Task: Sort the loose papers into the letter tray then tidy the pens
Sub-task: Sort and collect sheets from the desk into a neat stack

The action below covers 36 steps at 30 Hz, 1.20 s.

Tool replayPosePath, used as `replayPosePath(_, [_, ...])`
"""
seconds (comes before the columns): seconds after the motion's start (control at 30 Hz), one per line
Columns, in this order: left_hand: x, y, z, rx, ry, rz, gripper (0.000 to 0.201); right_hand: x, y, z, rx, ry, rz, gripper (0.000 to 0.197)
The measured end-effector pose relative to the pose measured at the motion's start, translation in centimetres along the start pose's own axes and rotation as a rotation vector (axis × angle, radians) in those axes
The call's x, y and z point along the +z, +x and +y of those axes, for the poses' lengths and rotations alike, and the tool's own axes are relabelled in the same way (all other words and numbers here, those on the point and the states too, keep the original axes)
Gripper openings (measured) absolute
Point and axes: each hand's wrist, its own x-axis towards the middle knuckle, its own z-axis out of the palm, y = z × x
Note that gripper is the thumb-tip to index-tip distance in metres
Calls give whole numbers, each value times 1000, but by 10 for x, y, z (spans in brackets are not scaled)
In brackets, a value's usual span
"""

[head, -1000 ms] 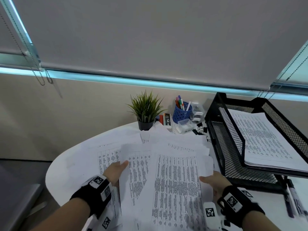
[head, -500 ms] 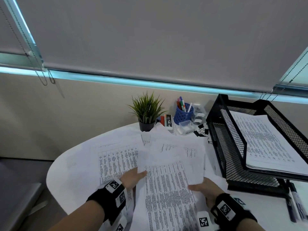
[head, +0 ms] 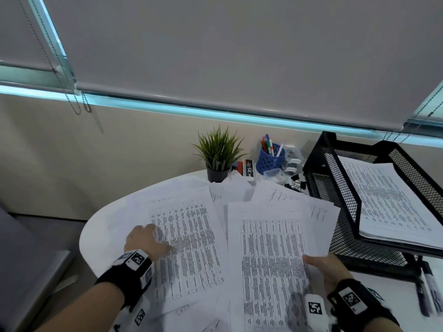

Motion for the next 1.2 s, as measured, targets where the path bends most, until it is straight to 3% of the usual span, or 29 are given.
replayPosePath(0.1, [-1,4,-5,-161,-8,11,103,1,3,8,8,-30,23,60])
replayPosePath(0.17, [-1,5,-5,-266,-43,36,118,4,5,11,14,-38,26,49])
replayPosePath(0.27, [-4,5,-2,-367,-120,72,117,10,4,10,3,-39,-8,35])
replayPosePath(0.37, [-7,9,0,-427,-132,10,106,14,1,8,-12,-49,-44,30])
replayPosePath(0.43, [-8,11,1,-399,-118,-59,91,19,-1,7,-16,-53,-57,31])
replayPosePath(0.53, [-8,7,2,-306,-153,-56,69,30,-4,7,-28,-63,-72,32])
replayPosePath(0.67, [-7,3,1,-233,-188,-26,62,46,-4,10,-17,-77,-74,35])
replayPosePath(0.8, [-1,1,0,-84,-413,-20,10,56,-6,9,-3,-56,-120,52])
replayPosePath(0.93, [6,-11,11,41,-622,-107,16,64,-9,7,-6,17,-153,61])
replayPosePath(1.0, [12,-14,17,70,-738,-194,38,67,-10,5,2,27,-165,54])
replayPosePath(1.13, [23,-22,26,85,-791,-349,35,76,-11,3,24,51,-143,32])
replayPosePath(1.2, [25,-25,30,88,-816,-418,48,80,-12,0,25,52,-129,31])
